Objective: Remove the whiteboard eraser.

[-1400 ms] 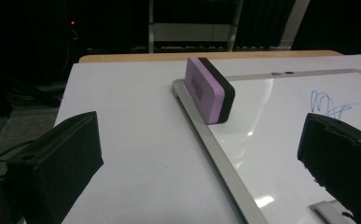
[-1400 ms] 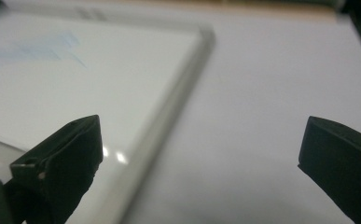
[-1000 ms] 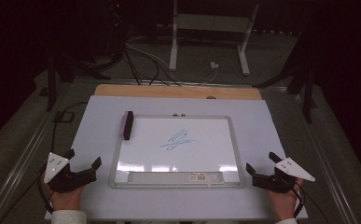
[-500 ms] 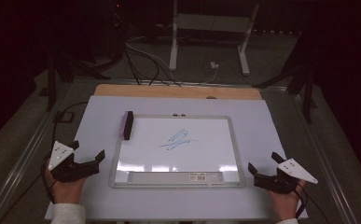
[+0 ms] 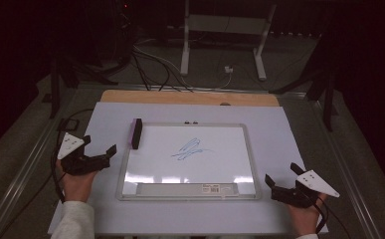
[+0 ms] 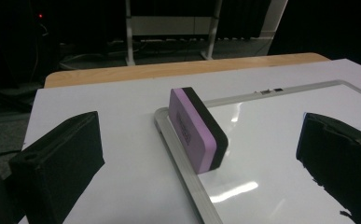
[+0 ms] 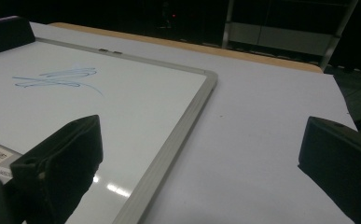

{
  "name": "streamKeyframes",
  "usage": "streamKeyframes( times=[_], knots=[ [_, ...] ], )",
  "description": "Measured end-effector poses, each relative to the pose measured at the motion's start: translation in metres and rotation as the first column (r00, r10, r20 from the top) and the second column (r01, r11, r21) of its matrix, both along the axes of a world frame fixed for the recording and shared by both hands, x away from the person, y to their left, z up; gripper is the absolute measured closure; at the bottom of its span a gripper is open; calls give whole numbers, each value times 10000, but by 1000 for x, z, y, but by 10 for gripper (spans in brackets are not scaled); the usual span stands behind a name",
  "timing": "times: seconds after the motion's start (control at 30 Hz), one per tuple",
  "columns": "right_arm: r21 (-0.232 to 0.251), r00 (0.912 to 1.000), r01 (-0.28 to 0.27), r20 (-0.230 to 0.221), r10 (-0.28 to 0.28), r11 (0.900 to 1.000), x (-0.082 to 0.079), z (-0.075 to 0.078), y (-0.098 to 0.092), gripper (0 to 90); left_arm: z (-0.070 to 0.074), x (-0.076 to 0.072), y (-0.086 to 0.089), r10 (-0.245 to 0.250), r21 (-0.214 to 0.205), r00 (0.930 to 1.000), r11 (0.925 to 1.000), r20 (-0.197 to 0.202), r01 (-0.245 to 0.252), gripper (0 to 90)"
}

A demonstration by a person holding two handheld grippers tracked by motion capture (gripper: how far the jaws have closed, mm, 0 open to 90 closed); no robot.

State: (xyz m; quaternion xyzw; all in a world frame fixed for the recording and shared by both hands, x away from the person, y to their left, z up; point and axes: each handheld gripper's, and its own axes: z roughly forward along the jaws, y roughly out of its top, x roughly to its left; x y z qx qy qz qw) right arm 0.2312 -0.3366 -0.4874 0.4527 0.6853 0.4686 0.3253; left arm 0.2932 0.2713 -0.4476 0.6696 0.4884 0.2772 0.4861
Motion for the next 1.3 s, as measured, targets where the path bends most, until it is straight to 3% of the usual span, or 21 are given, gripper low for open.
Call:
streamKeyframes(
  times=[0.47, 0.73, 1.0, 1.3],
  knots=[
    [-118, 10000, -25, -55, 25, 9999, -1, -1, 1, 1, -9, 36, -6, 86, -288, 9978, 9995, -659, -105, 29],
    [-74, 10000, -6, -69, 5, 10000, 0, -1, 0, 1, -13, 54, -12, 94, -113, 9937, 9999, -1117, -108, 36],
    [-129, 10000, -3, -96, 2, 9999, -1, -1, 0, 1, -20, 67, -16, 136, -118, 9865, 9998, -1631, -157, 49],
    [-228, 9999, -63, -83, 61, 9997, -1, -1, 2, 1, -25, 76, -23, 79, -45, 9818, 9999, -1899, -89, 62]
  ],
)
